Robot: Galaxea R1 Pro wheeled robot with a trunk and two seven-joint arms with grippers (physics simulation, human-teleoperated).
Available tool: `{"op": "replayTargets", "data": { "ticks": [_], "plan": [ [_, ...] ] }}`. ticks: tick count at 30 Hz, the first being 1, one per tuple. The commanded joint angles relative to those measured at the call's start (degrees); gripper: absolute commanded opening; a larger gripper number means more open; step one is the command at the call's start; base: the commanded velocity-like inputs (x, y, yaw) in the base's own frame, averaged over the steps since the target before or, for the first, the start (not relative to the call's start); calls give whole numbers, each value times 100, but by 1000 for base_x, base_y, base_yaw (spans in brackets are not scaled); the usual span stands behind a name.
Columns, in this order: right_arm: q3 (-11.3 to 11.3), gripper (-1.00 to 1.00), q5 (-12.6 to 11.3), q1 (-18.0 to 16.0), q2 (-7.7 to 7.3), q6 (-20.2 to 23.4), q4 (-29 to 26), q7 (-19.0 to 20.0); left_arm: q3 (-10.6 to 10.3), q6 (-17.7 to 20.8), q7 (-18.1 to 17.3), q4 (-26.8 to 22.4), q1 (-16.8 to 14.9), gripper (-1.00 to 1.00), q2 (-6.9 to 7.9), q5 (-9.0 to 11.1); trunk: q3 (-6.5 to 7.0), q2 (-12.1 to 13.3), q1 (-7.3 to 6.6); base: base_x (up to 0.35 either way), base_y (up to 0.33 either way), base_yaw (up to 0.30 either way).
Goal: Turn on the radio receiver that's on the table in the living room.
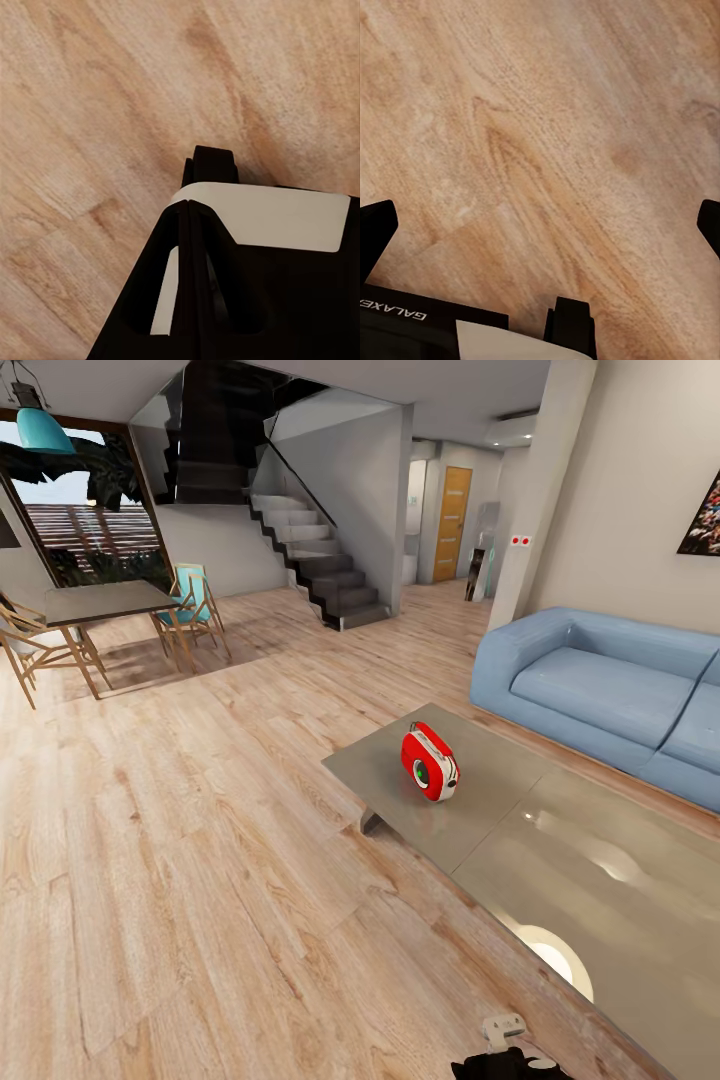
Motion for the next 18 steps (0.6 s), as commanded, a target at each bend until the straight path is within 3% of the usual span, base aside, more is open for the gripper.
{"op": "replayTargets", "data": {
  "ticks": [1, 18],
  "plan": [
    [0, 100, 0, 0, 0, 0, 0, 0, 0, 0, 0, 1, 0, -100, -2, 0, 0, 0, 0, 0, 0, 0],
    [0, 100, 0, 1, 1, 0, 0, -1, 0, 0, 0, -1, 0, -100, -5, 0, 0, 0, 0, 0, 0, 0]
  ]
}}
